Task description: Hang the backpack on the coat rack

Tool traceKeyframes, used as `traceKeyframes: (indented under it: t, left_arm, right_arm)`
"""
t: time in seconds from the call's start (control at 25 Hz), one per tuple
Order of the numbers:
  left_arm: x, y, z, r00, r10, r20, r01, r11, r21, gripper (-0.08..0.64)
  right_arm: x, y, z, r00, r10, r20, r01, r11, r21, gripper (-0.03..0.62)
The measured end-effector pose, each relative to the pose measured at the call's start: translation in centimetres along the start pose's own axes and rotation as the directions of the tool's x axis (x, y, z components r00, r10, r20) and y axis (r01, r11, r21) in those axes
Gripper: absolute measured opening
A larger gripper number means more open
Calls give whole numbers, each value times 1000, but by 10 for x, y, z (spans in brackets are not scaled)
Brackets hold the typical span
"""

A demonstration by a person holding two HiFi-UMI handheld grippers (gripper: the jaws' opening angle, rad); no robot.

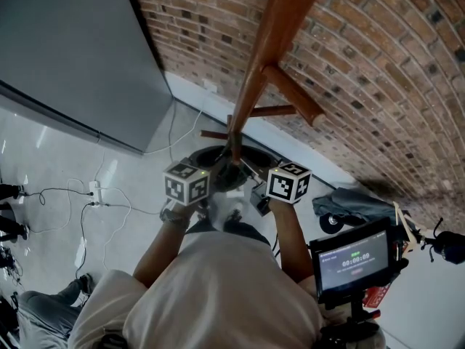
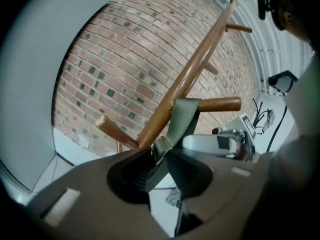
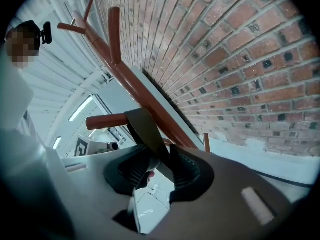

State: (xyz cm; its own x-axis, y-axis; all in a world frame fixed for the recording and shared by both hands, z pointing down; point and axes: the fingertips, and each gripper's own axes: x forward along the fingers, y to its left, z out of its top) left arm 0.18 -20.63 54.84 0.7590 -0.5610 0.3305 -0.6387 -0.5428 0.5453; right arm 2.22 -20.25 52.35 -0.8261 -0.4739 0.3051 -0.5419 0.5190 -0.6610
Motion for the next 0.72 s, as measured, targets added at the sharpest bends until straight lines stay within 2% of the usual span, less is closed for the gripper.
traceKeyframes:
  t: [0.2,0.44,0.56,0.72]
  left_arm:
    - [0,4,1,1000,14,1,-14,999,49,101]
    - [-3,13,2,999,48,-22,-46,997,69,101]
    - [-4,13,1,996,68,-50,-62,993,103,101]
    - [-11,9,8,995,87,-55,-79,987,142,98]
  right_arm:
    - [-2,0,2,1000,-6,2,6,1000,-28,106]
    - [-7,-2,10,999,-36,8,36,996,-79,103]
    - [-14,-3,14,998,-53,20,55,994,-93,101]
    - [-24,-2,25,996,-68,52,73,991,-113,67]
